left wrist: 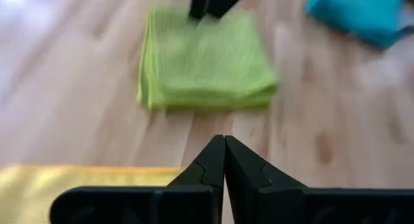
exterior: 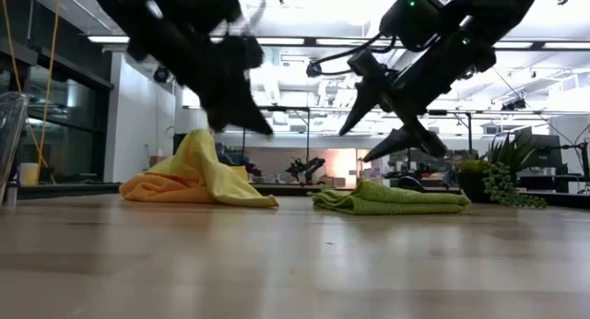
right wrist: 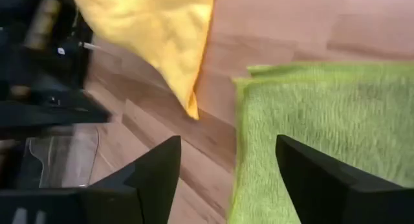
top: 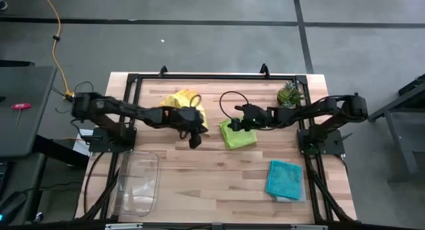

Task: Fold microfiber towels
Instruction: Stack the green microfiber cloth on top of the blue microfiber cloth

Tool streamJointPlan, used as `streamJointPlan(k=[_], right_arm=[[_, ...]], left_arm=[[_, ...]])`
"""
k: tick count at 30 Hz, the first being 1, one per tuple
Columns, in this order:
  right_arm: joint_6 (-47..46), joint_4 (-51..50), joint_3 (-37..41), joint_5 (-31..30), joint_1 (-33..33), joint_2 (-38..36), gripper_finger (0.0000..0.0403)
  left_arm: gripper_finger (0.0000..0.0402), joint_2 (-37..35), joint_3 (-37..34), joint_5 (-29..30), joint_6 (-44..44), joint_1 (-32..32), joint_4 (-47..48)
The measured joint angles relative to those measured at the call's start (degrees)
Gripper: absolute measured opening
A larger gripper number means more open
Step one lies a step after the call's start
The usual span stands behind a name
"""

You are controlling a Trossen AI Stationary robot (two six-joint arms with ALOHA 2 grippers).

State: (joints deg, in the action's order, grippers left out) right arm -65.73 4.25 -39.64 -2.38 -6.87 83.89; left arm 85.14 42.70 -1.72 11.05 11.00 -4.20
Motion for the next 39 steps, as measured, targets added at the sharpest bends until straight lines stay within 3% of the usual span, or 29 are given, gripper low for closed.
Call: streamJointPlan(k=[3, 9, 12, 18, 24, 32, 39], right_arm=[[3.5, -7.4, -1.8, -0.6, -1.2, -2.5, 0.0247], [11.7, -34.1, -10.1, -6.8, -1.8, -4.9, 0.0248], [12.8, -40.3, -11.4, -5.1, -1.8, -4.3, 0.0248], [12.2, -40.8, -6.6, -2.6, -1.8, -2.4, 0.0248], [10.2, -33.0, -0.8, -0.6, -2.6, -2.2, 0.0248], [8.7, -27.1, 1.2, 0.0, -2.4, -1.5, 0.0248], [7.6, -25.4, 0.9, 0.5, -2.1, 3.6, 0.0247]], left_arm=[[0.0000, -7.7, 0.0, 0.3, -1.3, -0.6, -0.1], [0.0000, -22.6, 0.0, 5.0, -1.0, -3.2, -1.3], [0.0000, -28.6, -2.1, 6.5, -1.1, -5.0, -7.0], [0.0000, -39.2, -11.9, 8.3, 1.8, -7.5, -18.4], [0.0000, -46.4, -16.2, 8.4, 2.9, -8.9, -19.0], [0.0000, -48.1, -16.3, 8.4, 2.7, -8.3, -18.4], [0.0000, -48.1, -16.3, 8.2, 3.5, -8.3, -16.6]])
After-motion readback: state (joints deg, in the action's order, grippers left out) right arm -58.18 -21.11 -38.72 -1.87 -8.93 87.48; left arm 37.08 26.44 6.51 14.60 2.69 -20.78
